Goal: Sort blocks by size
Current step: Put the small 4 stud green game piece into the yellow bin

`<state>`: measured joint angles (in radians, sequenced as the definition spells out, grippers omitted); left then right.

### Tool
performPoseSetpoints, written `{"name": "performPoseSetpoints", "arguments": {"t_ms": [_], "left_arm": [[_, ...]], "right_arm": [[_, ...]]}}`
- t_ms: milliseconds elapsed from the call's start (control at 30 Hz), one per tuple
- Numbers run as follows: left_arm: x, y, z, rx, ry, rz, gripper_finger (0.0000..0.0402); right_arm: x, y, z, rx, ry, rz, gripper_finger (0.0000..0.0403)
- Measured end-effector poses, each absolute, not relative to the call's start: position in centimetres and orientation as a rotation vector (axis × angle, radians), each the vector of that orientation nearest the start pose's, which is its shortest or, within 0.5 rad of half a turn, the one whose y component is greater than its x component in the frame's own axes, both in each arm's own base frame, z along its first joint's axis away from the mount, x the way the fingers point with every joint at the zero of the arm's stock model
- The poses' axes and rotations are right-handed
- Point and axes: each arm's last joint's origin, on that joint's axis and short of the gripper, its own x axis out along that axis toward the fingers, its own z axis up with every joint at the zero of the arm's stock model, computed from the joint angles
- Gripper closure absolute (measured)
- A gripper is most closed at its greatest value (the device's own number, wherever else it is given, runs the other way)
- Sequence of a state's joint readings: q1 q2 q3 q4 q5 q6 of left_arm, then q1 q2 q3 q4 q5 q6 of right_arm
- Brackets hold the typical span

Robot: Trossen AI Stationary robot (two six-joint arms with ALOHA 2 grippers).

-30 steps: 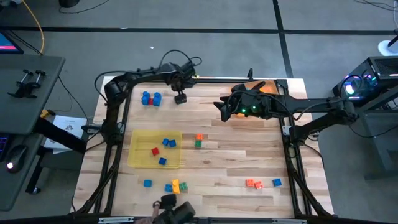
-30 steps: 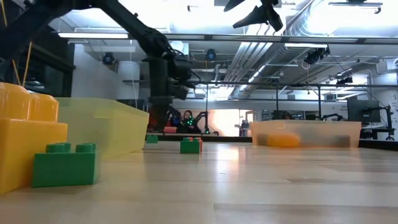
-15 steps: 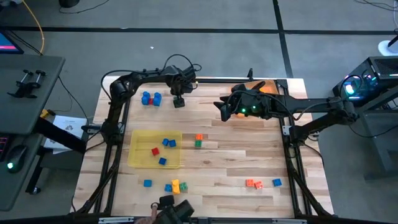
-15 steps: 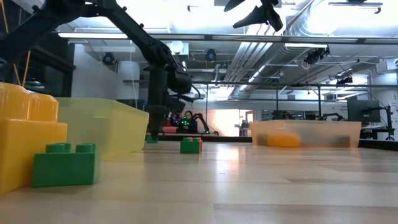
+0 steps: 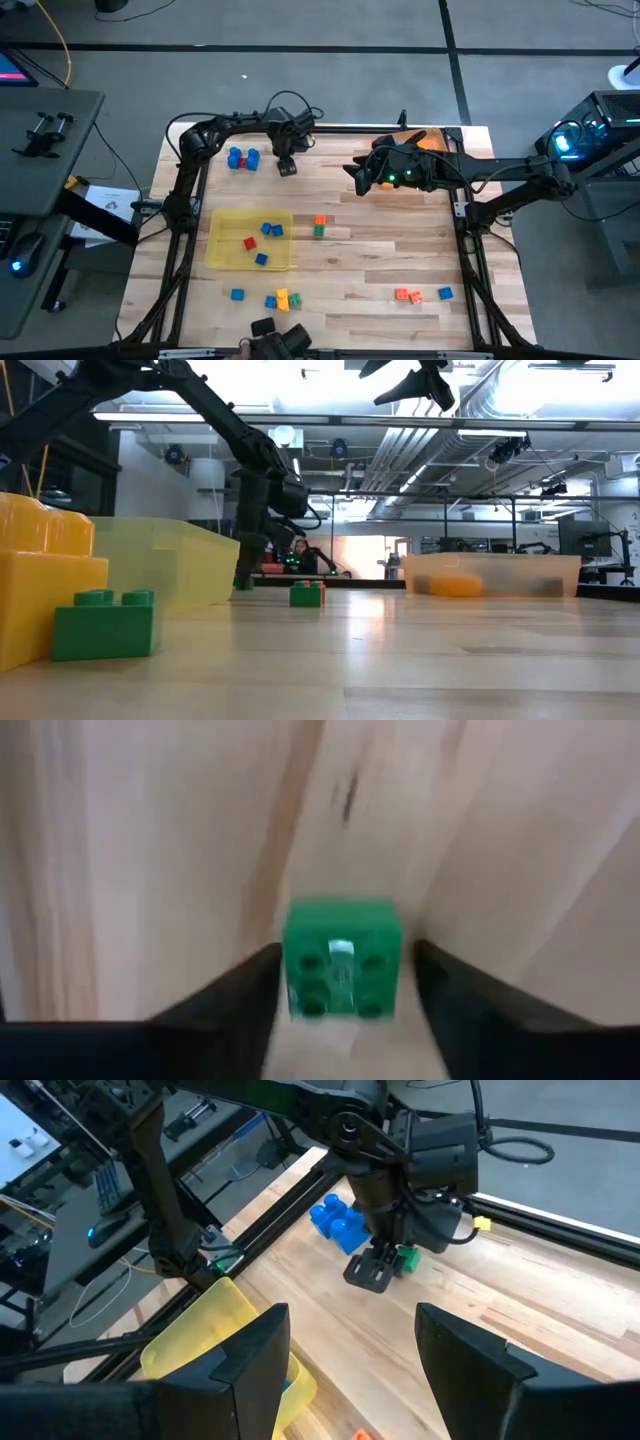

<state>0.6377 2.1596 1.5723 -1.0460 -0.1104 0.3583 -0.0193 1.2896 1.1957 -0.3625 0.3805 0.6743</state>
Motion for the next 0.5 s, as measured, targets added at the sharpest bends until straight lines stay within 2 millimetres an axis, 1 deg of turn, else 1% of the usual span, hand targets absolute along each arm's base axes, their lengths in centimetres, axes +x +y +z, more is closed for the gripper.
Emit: {"name": "performPoseSetpoints", "arguments": {"t_ms": [100, 133, 233, 333, 400, 500], "left_arm": [[31.9, 23.4, 14.1, -0.185, 1.682, 0.276, 0.0283], [32.0, 23.1, 14.2, -0.194, 1.688, 0.278, 0.0306], [32.3, 22.0, 14.2, -0.277, 1.691, 0.252, 0.031], [33.2, 20.3, 14.7, -0.367, 1.643, 0.191, 0.031], [33.9, 18.8, 15.9, -0.399, 1.591, 0.142, 0.031], [35.0, 15.8, 18.8, -0.379, 1.488, 0.055, 0.031]], "right_arm": [[28.1, -1.6, 35.2, 0.569, 0.301, -0.526, 0.0192], [28.1, -1.6, 35.2, 0.562, 0.303, -0.525, 0.0192], [28.1, -1.6, 35.2, 0.547, 0.308, -0.519, 0.0192], [28.1, -1.6, 35.2, 0.526, 0.314, -0.515, 0.0192], [28.1, -1.6, 35.2, 0.498, 0.32, -0.51, 0.0192], [28.1, -1.6, 35.2, 0.462, 0.329, -0.503, 0.0192]]}}
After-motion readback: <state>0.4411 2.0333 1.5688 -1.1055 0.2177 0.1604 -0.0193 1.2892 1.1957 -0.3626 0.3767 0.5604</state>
